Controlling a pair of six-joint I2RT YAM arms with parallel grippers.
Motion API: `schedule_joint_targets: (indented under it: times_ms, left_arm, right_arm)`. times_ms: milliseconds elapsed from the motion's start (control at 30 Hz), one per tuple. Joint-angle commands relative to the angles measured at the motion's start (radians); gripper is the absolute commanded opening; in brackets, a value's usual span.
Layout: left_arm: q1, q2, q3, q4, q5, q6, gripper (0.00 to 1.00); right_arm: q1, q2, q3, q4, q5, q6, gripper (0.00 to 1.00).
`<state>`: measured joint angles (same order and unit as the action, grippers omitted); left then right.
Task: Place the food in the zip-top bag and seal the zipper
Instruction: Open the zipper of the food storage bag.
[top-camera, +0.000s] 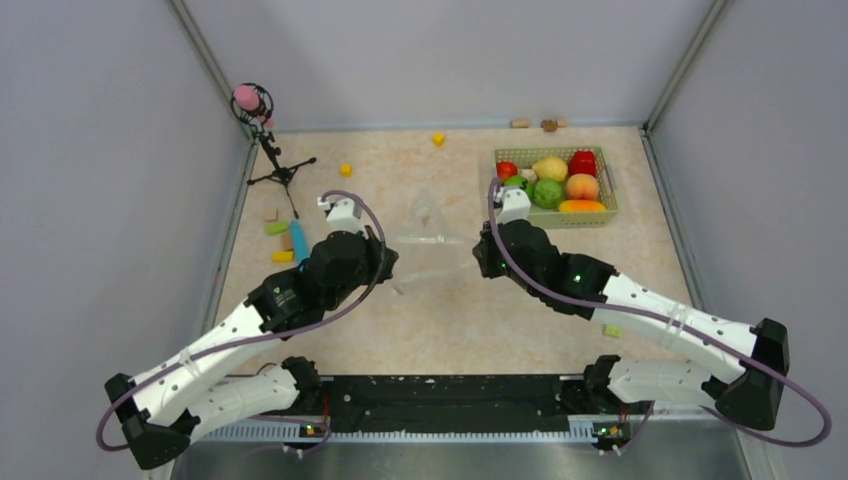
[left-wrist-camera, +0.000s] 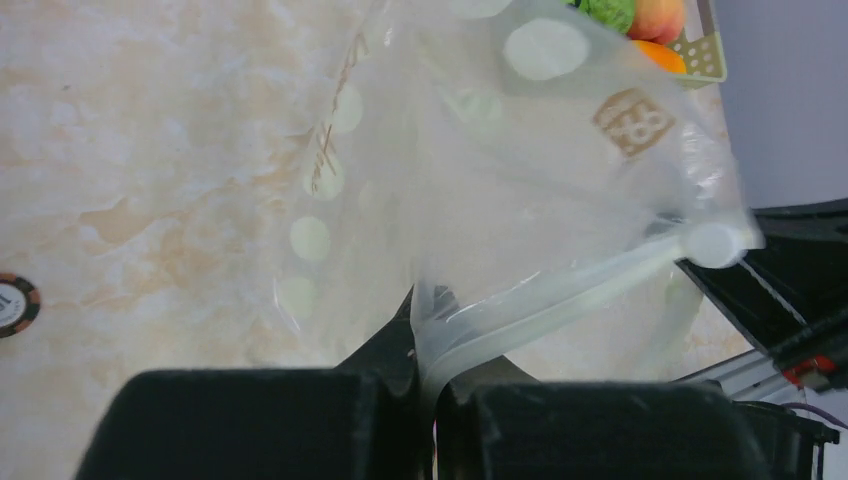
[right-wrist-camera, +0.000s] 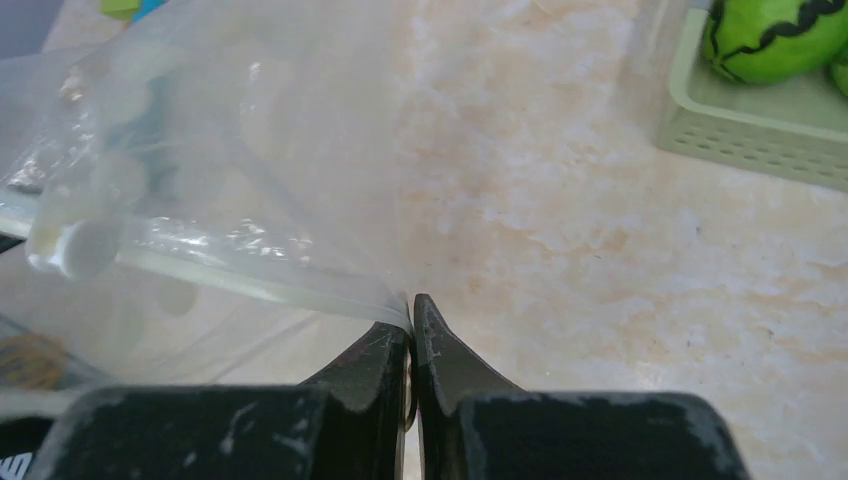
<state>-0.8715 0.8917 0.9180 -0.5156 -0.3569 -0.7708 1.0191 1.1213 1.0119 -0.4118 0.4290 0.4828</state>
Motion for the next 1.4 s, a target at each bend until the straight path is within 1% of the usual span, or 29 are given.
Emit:
schedule_joint_targets:
  times_ms: [0, 67, 233, 333, 433, 467, 567, 667, 733, 767, 800, 833, 867, 933, 1033, 1133, 1233, 1300, 1367]
  left_arm:
    - [-0.003, -0.09, 0.025, -0.153, -0.21, -0.008, 0.0]
    - [-0.003, -0.132, 0.027, -0.2, -0.256, -0.016, 0.0]
    - [-0.003, -0.23, -0.003, -0.262, -0.317, -0.014, 0.0]
    - [-0.003, -0.242, -0.008, -0.27, -0.282, 0.013, 0.0]
    - [-0.003, -0.182, 0.0, -0.256, -0.217, 0.023, 0.0]
    - [-0.003, -0.146, 0.002, -0.244, -0.2, 0.025, 0.0]
    - [-0.003, -0.042, 0.01, -0.203, -0.173, 0.029, 0.0]
    - [-0.003, 0.05, 0.027, -0.154, -0.177, 0.041, 0.0]
    - [-0.003, 0.092, 0.047, -0.147, -0.194, 0.023, 0.0]
    - [-0.003, 0.107, 0.056, -0.144, -0.202, 0.019, 0.0]
    - [-0.003, 0.118, 0.062, -0.143, -0.218, 0.001, 0.0]
    - [-0.003, 0.125, 0.064, -0.139, -0.234, -0.01, 0.0]
    - [-0.003, 0.127, 0.064, -0.131, -0.252, -0.014, 0.0]
    - [-0.003, 0.121, 0.056, -0.125, -0.299, -0.027, 0.0]
    - [-0.003, 0.09, 0.005, -0.114, -0.312, -0.034, 0.0]
    - [-0.003, 0.052, -0.041, -0.093, -0.318, -0.031, 0.0]
    - [-0.003, 0.017, -0.062, -0.065, -0.291, -0.02, 0.0]
    - [-0.003, -0.003, -0.094, -0.023, -0.279, -0.014, 0.0]
    - [-0.003, -0.005, -0.104, -0.017, -0.28, -0.015, 0.0]
  right_arm:
    - [-0.124, -0.077, -0.123, -0.027, 0.036, 0.054, 0.03]
    - [-0.175, -0.095, -0.183, -0.01, 0.024, 0.058, 0.03]
    - [-0.246, -0.106, -0.285, 0.008, -0.033, 0.038, 0.02]
    - [-0.252, -0.1, -0.302, 0.042, -0.048, 0.022, 0.01]
    - [-0.252, -0.085, -0.308, 0.136, -0.179, -0.032, 0.01]
    - [-0.252, -0.079, -0.312, 0.176, -0.24, -0.049, 0.05]
    - [-0.252, -0.059, -0.323, 0.286, -0.38, -0.058, 0.19]
    - [-0.252, -0.03, -0.298, 0.319, -0.505, -0.07, 0.34]
    - [-0.252, -0.015, -0.263, 0.332, -0.56, -0.072, 0.48]
    - [-0.252, -0.009, -0.24, 0.338, -0.583, -0.074, 0.59]
    - [-0.252, -0.002, -0.209, 0.338, -0.605, -0.075, 0.72]
    - [-0.252, 0.003, -0.18, 0.338, -0.62, -0.076, 0.92]
    - [-0.252, 0.01, -0.147, 0.331, -0.628, -0.079, 0.98]
    - [-0.253, 0.026, -0.084, 0.3, -0.617, -0.104, 0.99]
    - [-0.252, 0.04, 0.002, 0.214, -0.51, -0.147, 0.99]
    - [-0.253, 0.023, 0.023, 0.173, -0.347, -0.153, 0.99]
    - [-0.263, -0.001, 0.024, 0.155, -0.175, -0.142, 0.99]
    - [-0.3, -0.008, 0.033, 0.135, -0.096, -0.113, 0.99]
    - [-0.362, 0.001, 0.052, 0.108, -0.079, -0.073, 0.99]
